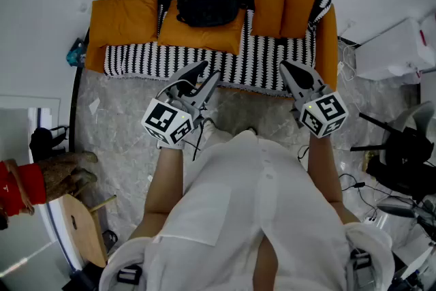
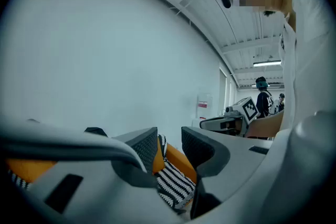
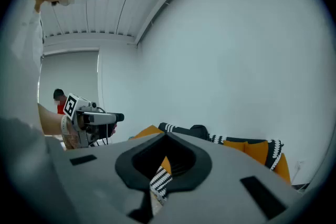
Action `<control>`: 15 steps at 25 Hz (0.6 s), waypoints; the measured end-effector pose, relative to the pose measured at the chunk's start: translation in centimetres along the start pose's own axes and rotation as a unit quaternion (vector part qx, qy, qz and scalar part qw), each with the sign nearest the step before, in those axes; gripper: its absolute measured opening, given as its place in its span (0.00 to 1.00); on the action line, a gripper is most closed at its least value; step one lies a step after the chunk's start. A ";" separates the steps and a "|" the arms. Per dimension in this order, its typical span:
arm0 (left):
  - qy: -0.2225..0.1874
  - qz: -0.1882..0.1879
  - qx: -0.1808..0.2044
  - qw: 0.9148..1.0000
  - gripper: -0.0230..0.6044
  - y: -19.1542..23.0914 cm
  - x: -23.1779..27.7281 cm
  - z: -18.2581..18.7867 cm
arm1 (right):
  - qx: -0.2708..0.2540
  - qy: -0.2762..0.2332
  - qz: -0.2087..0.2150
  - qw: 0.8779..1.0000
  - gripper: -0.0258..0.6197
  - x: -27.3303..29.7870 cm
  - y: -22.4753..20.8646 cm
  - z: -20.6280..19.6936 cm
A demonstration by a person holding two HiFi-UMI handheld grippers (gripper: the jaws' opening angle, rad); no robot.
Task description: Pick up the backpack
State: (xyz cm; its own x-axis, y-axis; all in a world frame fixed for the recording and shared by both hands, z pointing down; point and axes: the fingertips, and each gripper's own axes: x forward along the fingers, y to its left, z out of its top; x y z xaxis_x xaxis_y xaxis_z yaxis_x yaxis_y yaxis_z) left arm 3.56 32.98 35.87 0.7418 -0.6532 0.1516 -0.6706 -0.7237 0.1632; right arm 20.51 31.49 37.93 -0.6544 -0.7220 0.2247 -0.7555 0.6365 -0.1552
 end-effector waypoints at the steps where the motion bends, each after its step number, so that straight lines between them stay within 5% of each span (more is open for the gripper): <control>1: 0.001 0.001 0.000 1.000 0.28 0.0 0.0 0.0 | 0.000 -0.001 0.001 1.000 0.07 0.0 0.0 0.0; 15: 0.011 0.001 0.003 1.000 0.28 -1.8 1.0 -1.0 | 0.031 -0.019 0.017 0.999 0.07 -1.6 -1.1 -0.4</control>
State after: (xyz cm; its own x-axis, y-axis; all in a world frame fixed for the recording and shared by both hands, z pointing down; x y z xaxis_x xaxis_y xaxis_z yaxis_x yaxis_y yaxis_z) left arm 5.47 33.84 36.74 0.7399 -0.6500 0.1731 -0.6723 -0.7236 0.1563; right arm 22.39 32.06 38.16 -0.6792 -0.7111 0.1819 -0.7329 0.6433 -0.2214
